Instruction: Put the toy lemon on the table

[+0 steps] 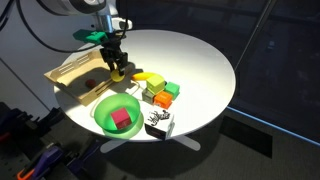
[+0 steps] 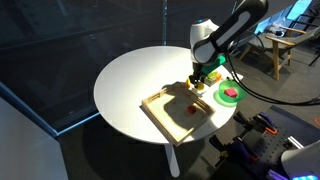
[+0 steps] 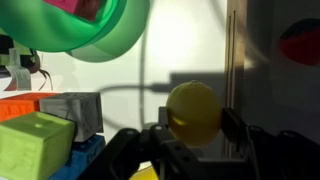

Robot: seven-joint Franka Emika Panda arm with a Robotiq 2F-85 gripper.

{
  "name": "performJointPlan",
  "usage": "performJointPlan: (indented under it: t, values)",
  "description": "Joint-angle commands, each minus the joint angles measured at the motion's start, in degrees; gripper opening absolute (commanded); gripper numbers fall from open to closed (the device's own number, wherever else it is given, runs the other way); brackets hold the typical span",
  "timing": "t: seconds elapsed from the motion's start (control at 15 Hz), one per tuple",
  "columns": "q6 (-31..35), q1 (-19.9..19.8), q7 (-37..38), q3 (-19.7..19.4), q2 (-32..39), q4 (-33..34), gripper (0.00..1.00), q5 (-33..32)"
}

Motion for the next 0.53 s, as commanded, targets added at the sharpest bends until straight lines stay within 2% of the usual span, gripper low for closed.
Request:
performJointPlan:
  t: [0.0, 0.47]
  values:
    - [1.5, -1.6, -4.0, 0.0, -0.4, -0.9, 0.31, 0.1]
    - [2.9, -2.0, -9.9, 0.0, 1.8, -0.5, 0.31, -1.8]
